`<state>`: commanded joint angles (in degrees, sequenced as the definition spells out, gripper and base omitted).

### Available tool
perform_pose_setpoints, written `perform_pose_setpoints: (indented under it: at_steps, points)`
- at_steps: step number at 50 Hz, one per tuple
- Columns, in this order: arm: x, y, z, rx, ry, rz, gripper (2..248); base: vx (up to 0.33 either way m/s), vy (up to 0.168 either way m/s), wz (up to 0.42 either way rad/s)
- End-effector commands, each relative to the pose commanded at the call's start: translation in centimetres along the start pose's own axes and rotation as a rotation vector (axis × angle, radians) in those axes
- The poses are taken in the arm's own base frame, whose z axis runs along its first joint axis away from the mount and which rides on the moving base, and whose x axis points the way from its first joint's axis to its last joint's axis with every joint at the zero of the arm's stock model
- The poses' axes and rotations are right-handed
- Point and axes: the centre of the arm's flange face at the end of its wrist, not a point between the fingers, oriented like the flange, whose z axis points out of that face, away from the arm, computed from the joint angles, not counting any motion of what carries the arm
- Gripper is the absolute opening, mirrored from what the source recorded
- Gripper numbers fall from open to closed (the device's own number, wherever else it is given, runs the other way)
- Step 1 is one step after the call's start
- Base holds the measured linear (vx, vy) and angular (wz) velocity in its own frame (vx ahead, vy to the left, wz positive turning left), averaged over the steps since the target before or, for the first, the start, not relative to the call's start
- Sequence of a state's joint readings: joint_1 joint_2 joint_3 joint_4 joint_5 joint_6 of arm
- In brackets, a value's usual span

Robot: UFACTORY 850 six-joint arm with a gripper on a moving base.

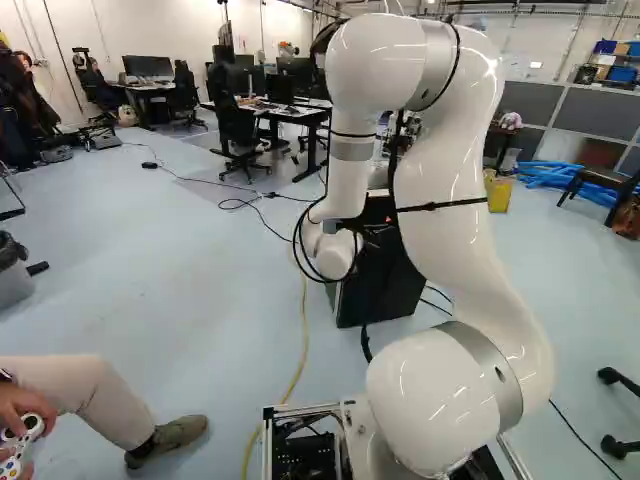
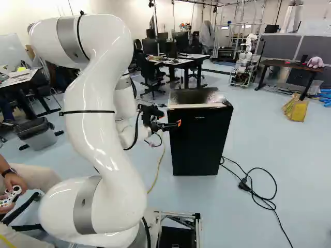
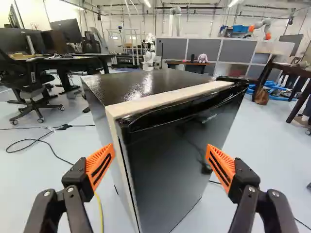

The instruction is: Grab a drink from the fridge

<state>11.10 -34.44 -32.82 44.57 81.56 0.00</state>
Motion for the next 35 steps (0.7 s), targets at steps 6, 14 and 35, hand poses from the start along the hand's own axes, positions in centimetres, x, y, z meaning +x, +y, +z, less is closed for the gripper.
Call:
perform_pose_setpoints:
  at_steps: [6, 14, 35]
  points:
    - [-0.2, -0.3, 0.4, -0.002, 0.003, 0.002, 247, 0.0, 0.0, 0.0]
    - [-0.2, -0.6, 0.9, -0.003, 0.006, 0.005, 247, 0.0, 0.0, 0.0]
    - [-0.2, -1.3, 1.8, -0.005, 0.015, 0.014, 247, 0.0, 0.0, 0.0]
